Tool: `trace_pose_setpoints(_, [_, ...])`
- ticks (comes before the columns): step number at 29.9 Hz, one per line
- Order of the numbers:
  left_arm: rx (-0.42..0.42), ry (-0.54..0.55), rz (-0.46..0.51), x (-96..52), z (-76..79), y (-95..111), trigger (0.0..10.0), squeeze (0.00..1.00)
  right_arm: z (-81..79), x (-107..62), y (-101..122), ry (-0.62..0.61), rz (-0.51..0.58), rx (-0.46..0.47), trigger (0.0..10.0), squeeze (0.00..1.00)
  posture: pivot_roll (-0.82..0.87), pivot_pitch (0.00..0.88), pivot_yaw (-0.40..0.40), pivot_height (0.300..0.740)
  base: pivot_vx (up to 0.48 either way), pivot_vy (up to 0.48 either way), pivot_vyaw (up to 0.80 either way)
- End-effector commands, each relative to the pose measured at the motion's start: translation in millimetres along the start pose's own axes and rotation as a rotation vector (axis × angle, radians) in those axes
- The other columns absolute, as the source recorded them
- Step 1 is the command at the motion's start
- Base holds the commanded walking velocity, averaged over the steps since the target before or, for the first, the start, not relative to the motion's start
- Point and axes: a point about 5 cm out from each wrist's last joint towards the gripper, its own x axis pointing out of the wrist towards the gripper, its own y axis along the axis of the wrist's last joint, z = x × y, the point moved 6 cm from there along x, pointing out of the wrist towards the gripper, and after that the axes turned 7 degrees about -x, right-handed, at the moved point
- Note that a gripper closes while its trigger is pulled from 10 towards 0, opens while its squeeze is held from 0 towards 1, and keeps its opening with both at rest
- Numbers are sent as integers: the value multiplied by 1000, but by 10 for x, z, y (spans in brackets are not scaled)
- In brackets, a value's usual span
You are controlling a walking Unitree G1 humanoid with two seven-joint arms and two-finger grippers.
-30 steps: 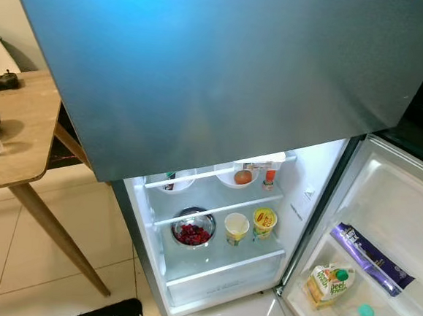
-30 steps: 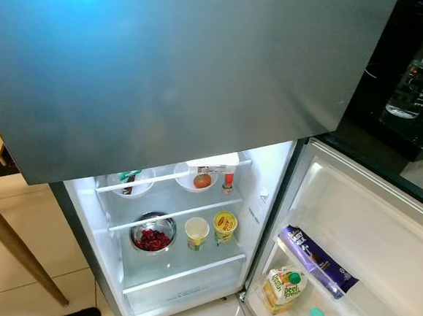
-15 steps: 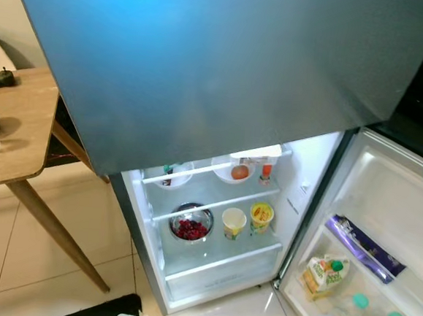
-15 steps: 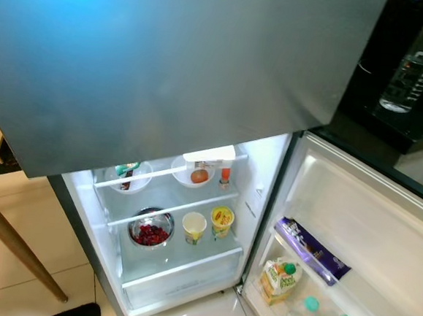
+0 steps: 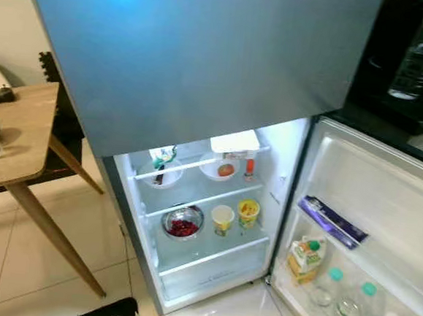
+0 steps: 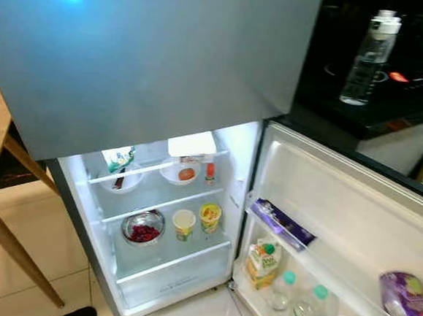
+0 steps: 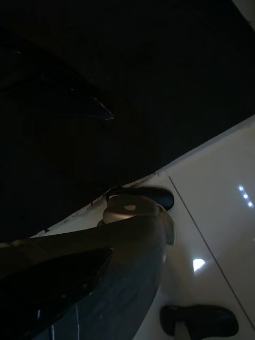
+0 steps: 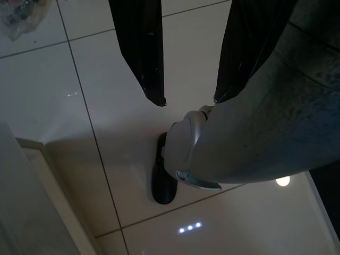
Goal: Restocking fridge
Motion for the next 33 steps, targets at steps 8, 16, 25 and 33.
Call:
trace_pose_setpoints(8, [13,0,-9,7,15,9,10000,0,-22,7,35,6,7,1,10000,0,-80,0,-5,740,-382,0,0])
trace_pose_setpoints(16, [21,4,-12,-8,-41,-12,10000,0,-17,3,11,6,3,-1,10000,0,-82,0,-4,740,-382,0,0])
trace_pose_setpoints(25, [25,12,-15,-32,-128,-42,10000,0,1,3,38,4,8,-6,10000,0,-82,0,-6,740,-382,0,0])
trace_pose_setpoints(33, [30,4,-16,-15,-56,-40,10000,0,7,3,53,4,11,-6,10000,0,-84,0,-7,740,-366,0,0])
